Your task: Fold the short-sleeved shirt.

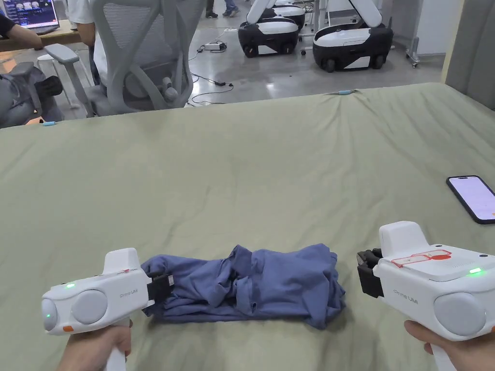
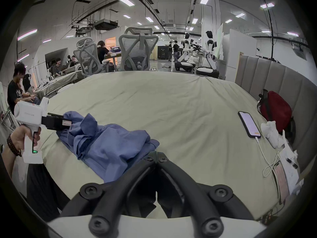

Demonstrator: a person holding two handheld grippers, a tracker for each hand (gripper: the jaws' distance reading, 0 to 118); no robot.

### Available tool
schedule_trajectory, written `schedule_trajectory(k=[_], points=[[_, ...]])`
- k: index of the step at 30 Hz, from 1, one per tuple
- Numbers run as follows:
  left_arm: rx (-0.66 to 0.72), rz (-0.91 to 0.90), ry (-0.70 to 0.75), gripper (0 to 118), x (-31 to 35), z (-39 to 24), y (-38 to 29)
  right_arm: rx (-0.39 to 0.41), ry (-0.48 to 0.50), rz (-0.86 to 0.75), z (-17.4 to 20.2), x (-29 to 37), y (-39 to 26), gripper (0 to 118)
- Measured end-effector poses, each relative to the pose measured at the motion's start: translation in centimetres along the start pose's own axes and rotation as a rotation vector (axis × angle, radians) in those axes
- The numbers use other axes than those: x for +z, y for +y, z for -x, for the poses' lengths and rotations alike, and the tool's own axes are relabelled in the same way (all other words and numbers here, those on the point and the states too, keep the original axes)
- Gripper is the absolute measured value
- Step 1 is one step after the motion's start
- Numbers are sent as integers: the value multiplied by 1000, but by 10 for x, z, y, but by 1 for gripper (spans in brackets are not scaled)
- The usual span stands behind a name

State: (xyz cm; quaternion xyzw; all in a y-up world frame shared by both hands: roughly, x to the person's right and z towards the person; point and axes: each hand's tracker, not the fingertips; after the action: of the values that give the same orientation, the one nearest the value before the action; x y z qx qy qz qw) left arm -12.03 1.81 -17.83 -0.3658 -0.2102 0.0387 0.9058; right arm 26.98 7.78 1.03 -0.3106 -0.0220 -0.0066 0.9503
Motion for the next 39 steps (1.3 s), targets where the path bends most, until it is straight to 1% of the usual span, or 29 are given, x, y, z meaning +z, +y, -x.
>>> schedule_trajectory(k=[2,3,7,8,9,11,14,15,18,20,23,24,26,27,31,35,36,38,39], points=[[19,-9,-15,19,8,13,2,-3,-7,-6,-2,1,0,0],[33,-9,13,19,12,21,2,-6,-13,-10,-3,2,1,0],[-8,-30,275,19,26,56,3,-11,-31,-26,-6,3,3,0],[-12,-3,325,19,27,61,3,-12,-32,-29,-6,3,4,0],[-26,10,333,19,29,60,2,-13,-32,-32,-7,3,4,0],[-35,-3,299,19,34,52,1,-18,-33,-35,-6,0,5,0],[-92,-9,309,19,38,39,9,-22,-27,-30,-5,-1,4,0],[-86,-20,295,19,45,35,14,-21,-25,-29,-5,-2,4,0],[-41,-85,169,19,71,16,29,-13,-22,-23,-5,-2,2,0],[-72,-123,144,20,83,-6,36,-16,-23,-19,-5,-3,1,0],[-104,-141,16,20,91,-51,40,-27,-24,-14,-6,-4,-2,0],[-111,-129,-36,20,87,-64,39,-28,-25,-13,-7,-3,-3,0],[-116,-97,-95,20,70,-81,36,-32,-29,-12,-9,-1,-5,0],[-144,-77,-110,20,58,-93,32,-35,-31,-11,-10,1,-6,0],[-171,15,-139,20,12,-119,14,-42,-43,-16,-17,9,-8,0],[-169,56,-118,20,-16,-130,0,-54,-58,-17,-29,16,-12,0],[-177,55,-110,21,-18,-131,-1,-59,-70,-17,-32,18,-13,0],[-178,46,-110,29,-13,-132,1,-68,-82,-20,-37,21,-15,0],[-163,42,-142,41,-7,-130,4,-74,-82,-20,-39,22,-16,0]])
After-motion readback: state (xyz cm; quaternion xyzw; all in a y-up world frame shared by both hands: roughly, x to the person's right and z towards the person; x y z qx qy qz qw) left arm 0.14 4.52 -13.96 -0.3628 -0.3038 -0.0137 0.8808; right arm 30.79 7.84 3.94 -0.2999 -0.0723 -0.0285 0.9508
